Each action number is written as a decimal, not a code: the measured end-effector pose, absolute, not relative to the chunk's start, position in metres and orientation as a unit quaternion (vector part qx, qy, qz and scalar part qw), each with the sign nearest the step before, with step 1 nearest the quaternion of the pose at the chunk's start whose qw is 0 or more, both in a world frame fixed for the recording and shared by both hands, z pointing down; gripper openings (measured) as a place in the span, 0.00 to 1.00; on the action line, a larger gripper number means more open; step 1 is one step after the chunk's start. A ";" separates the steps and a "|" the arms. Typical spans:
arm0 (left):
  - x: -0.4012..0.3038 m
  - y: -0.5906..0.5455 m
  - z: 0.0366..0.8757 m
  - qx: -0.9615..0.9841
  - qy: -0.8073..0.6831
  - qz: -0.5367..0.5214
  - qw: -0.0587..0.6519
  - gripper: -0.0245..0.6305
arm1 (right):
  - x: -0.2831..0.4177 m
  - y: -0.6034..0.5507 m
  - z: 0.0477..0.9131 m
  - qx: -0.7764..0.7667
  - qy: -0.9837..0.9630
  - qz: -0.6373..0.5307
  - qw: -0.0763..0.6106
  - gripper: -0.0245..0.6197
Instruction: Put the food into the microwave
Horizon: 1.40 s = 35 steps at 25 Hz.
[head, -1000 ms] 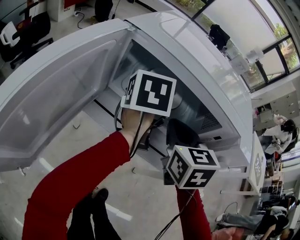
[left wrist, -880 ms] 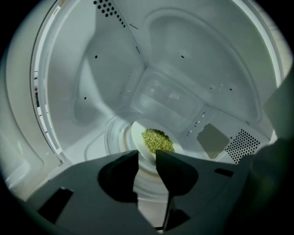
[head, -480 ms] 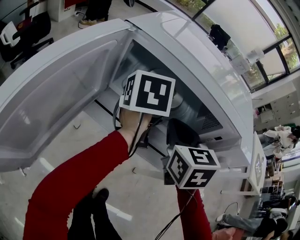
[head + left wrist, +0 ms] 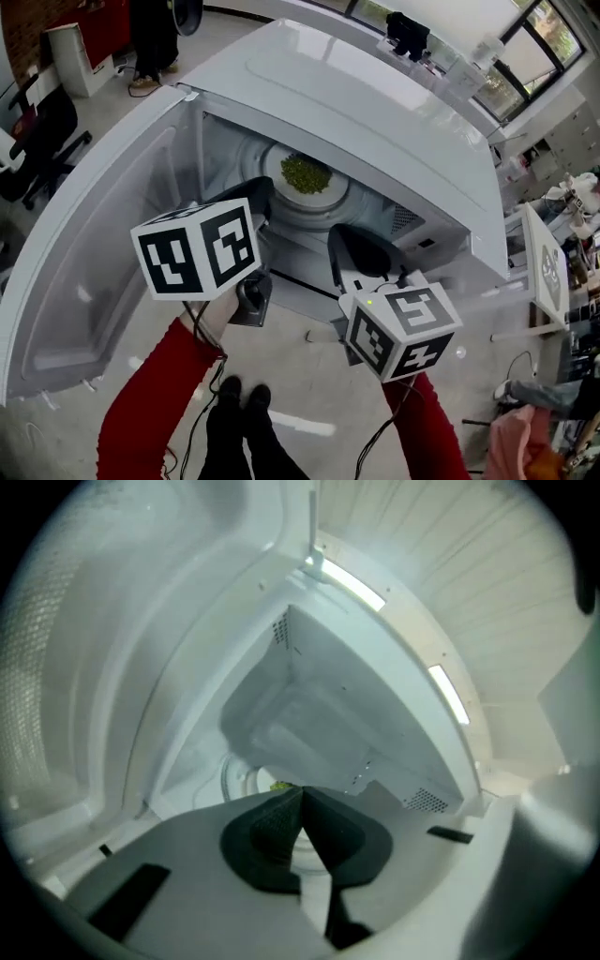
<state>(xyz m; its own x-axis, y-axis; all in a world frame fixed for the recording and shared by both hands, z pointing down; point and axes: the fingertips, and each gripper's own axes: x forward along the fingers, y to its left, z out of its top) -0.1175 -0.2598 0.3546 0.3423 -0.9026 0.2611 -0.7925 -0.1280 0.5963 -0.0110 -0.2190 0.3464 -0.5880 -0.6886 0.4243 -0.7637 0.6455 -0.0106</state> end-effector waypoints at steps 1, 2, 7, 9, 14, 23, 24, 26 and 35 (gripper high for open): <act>-0.116 -0.254 0.351 0.753 -0.554 -0.097 0.342 0.05 | -0.012 -0.217 0.341 0.407 -0.889 0.095 0.187 0.06; -0.113 -0.248 0.348 0.759 -0.542 -0.107 0.344 0.05 | -0.011 -0.216 0.336 0.405 -0.891 0.096 0.180 0.06; -0.096 -0.211 0.335 0.791 -0.508 -0.118 0.321 0.05 | 0.005 -0.196 0.319 0.395 -0.900 0.136 0.126 0.06; -0.091 -0.197 0.325 0.804 -0.506 -0.108 0.293 0.05 | 0.013 -0.184 0.313 0.392 -0.902 0.150 0.105 0.06; -0.078 -0.166 0.301 0.823 -0.504 -0.093 0.246 0.05 | 0.038 -0.146 0.301 0.401 -0.898 0.169 0.071 0.06; -0.055 -0.091 0.300 0.841 -0.490 -0.043 0.227 0.05 | 0.072 -0.068 0.296 0.415 -0.884 0.213 0.031 0.06; -0.051 -0.083 0.302 0.841 -0.494 -0.037 0.219 0.05 | 0.076 -0.061 0.296 0.418 -0.882 0.218 0.024 0.06; -0.045 -0.070 0.303 0.842 -0.503 -0.020 0.196 0.05 | 0.084 -0.048 0.294 0.422 -0.877 0.228 0.008 0.06; -0.028 -0.041 0.281 0.866 -0.478 -0.007 0.147 0.05 | 0.105 -0.011 0.282 0.441 -0.870 0.211 -0.055 0.06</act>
